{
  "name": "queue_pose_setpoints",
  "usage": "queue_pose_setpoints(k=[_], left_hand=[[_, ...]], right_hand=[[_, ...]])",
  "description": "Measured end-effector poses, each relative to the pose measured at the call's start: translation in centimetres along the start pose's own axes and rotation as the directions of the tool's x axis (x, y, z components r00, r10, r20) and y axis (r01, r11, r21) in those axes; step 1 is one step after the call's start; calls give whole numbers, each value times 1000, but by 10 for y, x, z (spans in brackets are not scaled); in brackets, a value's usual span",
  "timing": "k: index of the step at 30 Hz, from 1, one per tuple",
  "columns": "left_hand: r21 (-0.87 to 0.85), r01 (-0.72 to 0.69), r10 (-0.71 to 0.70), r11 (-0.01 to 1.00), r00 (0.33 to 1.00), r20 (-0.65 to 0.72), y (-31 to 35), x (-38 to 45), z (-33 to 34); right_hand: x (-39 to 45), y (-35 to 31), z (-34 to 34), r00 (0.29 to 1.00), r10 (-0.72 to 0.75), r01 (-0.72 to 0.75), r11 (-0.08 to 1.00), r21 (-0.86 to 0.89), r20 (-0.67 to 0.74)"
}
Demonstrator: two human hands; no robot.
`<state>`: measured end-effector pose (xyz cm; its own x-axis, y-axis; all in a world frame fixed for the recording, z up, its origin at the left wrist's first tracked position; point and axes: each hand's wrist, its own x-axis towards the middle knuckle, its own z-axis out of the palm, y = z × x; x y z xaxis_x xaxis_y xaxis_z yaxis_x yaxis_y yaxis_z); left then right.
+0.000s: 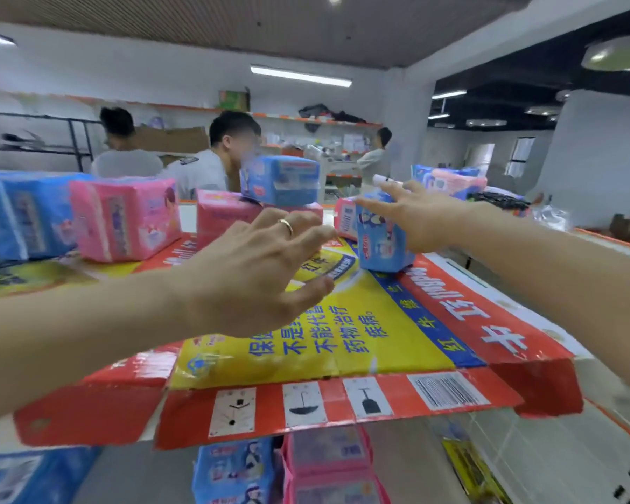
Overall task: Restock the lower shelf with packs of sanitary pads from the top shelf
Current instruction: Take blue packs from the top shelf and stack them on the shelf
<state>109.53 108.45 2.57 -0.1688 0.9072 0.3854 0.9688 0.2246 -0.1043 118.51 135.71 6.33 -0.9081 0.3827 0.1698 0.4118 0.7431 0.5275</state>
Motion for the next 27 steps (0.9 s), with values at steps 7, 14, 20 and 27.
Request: queue_pose_setpoints(k=[7, 14, 20, 27], left_hand=[[79, 25, -21, 997, 999, -48, -11, -29, -9], [81, 65, -47, 995, 978, -203, -36, -51, -4], [-31, 42, -49, 999, 941, -335, -31, -69, -25], [-104, -20, -25, 994, 912, -409, -26, -93, -47]], right_hand=[[16, 2, -7, 999, 6, -11, 993, -118, -37], [7, 3, -11, 991, -70, 63, 996, -63, -112], [-33, 3, -11, 843, 92, 88, 948, 305, -529], [-114, -63, -56, 676, 284, 224, 800, 557, -680]])
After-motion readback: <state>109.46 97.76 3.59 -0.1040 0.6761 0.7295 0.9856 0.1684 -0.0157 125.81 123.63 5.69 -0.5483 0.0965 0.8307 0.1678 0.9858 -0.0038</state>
